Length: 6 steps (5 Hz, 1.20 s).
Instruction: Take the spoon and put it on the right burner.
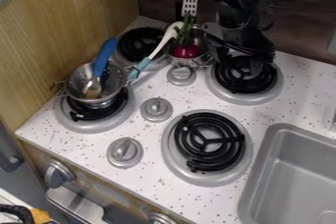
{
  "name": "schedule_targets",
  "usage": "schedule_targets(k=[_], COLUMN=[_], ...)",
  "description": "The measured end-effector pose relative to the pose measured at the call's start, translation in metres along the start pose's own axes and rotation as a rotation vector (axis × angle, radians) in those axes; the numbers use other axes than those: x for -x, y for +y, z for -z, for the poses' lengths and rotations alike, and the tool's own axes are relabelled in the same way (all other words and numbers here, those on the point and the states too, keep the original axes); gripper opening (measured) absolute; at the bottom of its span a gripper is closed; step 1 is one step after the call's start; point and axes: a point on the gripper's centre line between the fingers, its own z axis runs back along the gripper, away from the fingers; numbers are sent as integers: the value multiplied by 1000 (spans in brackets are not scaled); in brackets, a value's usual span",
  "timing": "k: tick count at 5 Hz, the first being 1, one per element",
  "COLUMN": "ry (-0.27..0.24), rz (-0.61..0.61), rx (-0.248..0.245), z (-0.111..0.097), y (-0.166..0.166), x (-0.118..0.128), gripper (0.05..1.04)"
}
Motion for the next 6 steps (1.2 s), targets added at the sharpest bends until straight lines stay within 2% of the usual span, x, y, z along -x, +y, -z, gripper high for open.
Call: schedule_targets(k=[1,2,3,4,5,6], ry=[38,20,56,82,68,57], rz=[0,-10,-28,-100,-148,-142], rx=[-1,-14,-38,-106,-155,-207], z=[9,13,11,-13,-19,-23], y=[0,11,27,58,92,117], x=[11,16,21,11,16,19], gripper=[999,999,999,999,999,999])
